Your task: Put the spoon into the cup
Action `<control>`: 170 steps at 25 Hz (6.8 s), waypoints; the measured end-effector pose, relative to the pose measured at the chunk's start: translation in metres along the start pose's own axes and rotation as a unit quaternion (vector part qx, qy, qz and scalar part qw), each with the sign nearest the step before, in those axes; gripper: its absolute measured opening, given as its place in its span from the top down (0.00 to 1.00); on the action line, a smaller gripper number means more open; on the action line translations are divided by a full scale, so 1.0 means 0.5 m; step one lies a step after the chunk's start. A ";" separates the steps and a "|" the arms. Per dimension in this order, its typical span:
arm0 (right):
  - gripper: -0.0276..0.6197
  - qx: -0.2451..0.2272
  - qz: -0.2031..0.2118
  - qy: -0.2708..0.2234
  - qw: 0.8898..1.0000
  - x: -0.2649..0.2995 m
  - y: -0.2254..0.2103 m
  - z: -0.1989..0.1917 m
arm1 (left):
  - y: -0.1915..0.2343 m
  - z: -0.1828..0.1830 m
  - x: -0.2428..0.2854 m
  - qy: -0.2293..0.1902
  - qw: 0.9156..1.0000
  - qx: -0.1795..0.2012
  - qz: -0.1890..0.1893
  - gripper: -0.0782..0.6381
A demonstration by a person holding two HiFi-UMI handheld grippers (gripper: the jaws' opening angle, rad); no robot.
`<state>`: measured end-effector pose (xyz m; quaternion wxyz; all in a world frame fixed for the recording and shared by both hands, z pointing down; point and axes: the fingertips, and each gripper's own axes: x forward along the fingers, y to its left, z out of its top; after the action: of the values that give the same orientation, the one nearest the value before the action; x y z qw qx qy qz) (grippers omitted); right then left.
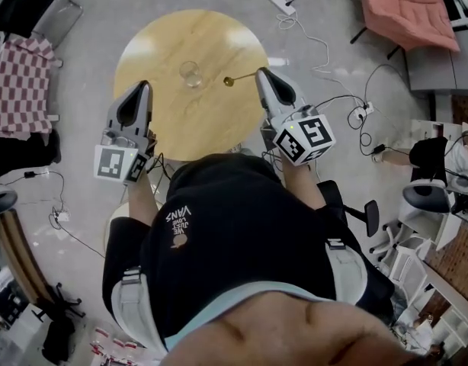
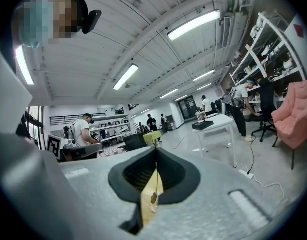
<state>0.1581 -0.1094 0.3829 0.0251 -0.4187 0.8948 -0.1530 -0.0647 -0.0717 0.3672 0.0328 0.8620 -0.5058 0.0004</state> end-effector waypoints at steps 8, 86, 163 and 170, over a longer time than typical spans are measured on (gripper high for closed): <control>0.96 -0.013 -0.023 -0.013 1.000 0.040 0.059 0.002 | 0.057 0.001 -0.019 -0.006 0.999 -0.002 -0.037 0.89; 0.96 -0.004 -0.045 0.083 0.996 0.310 0.073 -0.200 | 0.204 -0.030 -0.033 0.010 0.998 -0.038 -0.055 0.89; 0.96 -0.020 -0.059 0.181 0.982 0.366 0.053 -0.383 | 0.210 -0.038 -0.055 0.015 0.998 -0.042 -0.047 0.89; 0.96 -0.026 -0.063 0.179 0.982 0.367 0.054 -0.383 | 0.218 -0.050 -0.063 0.003 0.998 -0.026 -0.051 0.89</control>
<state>-0.0140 -0.1837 0.5724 -0.1555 -0.4407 0.8603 -0.2036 -0.1743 -0.0956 0.3973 0.0569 0.8857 -0.4607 -0.0117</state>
